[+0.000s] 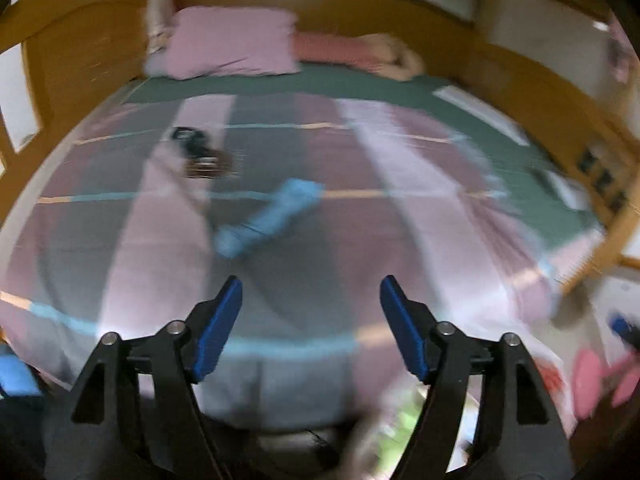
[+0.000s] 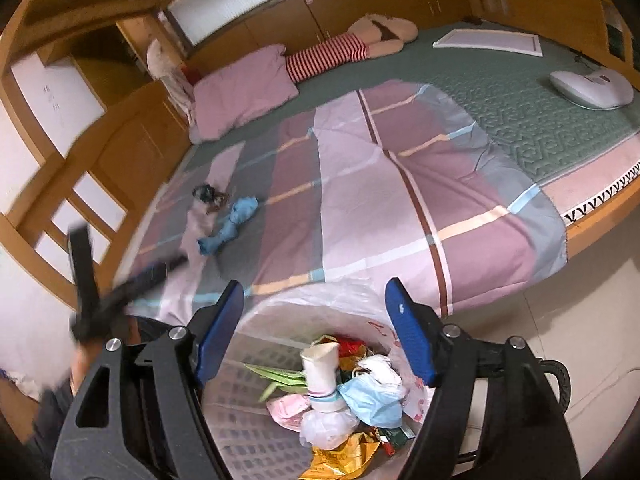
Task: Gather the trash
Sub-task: 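Grasp the light blue cloth with the left tool while the right tool reaches the dark green bag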
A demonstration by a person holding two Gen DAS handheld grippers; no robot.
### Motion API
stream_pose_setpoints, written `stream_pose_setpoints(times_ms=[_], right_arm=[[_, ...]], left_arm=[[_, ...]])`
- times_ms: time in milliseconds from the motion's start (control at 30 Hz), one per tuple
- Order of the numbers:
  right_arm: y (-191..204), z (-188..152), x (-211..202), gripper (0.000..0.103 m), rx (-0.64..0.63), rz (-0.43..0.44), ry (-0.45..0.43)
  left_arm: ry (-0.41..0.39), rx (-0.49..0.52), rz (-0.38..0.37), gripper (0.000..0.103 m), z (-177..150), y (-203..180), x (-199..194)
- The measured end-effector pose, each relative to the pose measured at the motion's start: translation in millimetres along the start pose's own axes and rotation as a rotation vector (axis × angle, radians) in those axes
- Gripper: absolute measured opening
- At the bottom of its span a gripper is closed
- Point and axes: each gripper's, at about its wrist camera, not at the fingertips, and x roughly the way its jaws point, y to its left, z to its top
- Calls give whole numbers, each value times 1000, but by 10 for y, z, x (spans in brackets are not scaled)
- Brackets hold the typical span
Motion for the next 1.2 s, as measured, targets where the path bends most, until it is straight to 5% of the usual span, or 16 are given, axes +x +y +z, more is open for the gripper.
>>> stream_pose_setpoints(times_ms=[167,400,600,700,933,1067,1200], right_arm=[[66,-30,291,72,-44,-55,54],[25,56,669,72,10,-51,127],[179,255,867,72,-1,-35,121],[296,400,970,72,5,0,108],[703,754,1455,72,-81,-21,92],[1038,977,1897,72,-99,4,104],[1539,1156,2369,73,-137,27,100]], left_arm=[[88,13,79,85,465,234,735],[201,118,19,83,569,102,1517],[213,262,171,32,529,-12,1746],[154,165,125,31,578,117,1545],[-188,-76,337,31,553,678,472],[-192,-334,427,31,390,1256,212],[-194,-491,401,31,330,1577,123]])
